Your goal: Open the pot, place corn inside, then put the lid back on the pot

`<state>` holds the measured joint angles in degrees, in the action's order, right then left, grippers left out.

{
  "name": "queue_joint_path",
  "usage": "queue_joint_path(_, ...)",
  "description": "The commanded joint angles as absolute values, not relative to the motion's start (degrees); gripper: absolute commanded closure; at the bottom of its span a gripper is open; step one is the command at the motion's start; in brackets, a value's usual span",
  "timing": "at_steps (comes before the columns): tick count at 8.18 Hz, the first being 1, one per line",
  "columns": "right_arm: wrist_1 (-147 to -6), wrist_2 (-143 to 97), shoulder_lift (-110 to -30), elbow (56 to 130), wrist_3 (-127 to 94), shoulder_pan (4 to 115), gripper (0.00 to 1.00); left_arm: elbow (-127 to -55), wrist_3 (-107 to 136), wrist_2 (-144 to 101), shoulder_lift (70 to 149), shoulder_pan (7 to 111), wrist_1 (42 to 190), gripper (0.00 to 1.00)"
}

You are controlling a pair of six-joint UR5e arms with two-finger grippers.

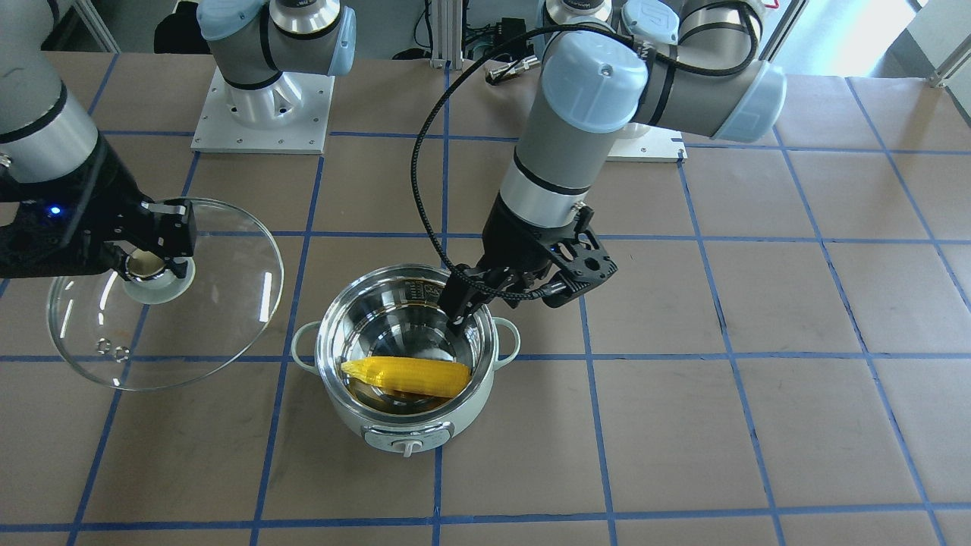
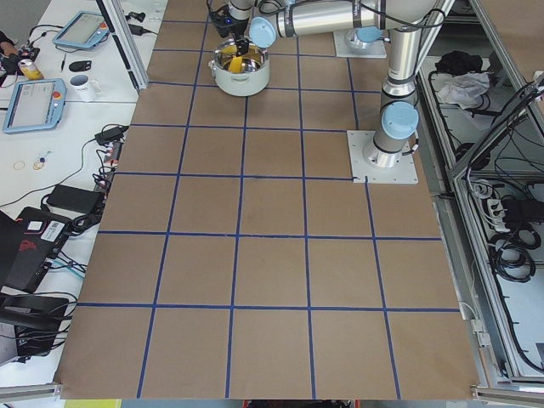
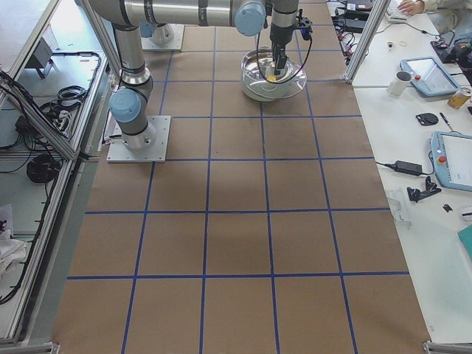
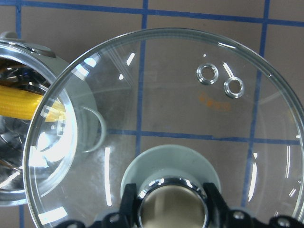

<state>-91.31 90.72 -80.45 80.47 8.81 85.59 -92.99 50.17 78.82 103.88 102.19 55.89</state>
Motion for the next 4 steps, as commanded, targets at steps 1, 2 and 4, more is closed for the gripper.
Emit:
queue_joint_path(1,-97.4,88.9,-77.2,80.3,-3.3,94.2,0.98,-92.9,27.6,79.0,99.9,93.2,64.0,0.00)
queue_joint_path(2,-100.2,88.8,-75.6,80.3,-8.4,97.5,0.98,-92.8,20.2,79.2,98.9,90.9,65.6,0.00)
queue_joint_path(4,-104.6,88.6,-72.1,80.0,-14.7,102.5,0.98,-92.7,10.1,86.2,96.7,87.6,70.3,0.00)
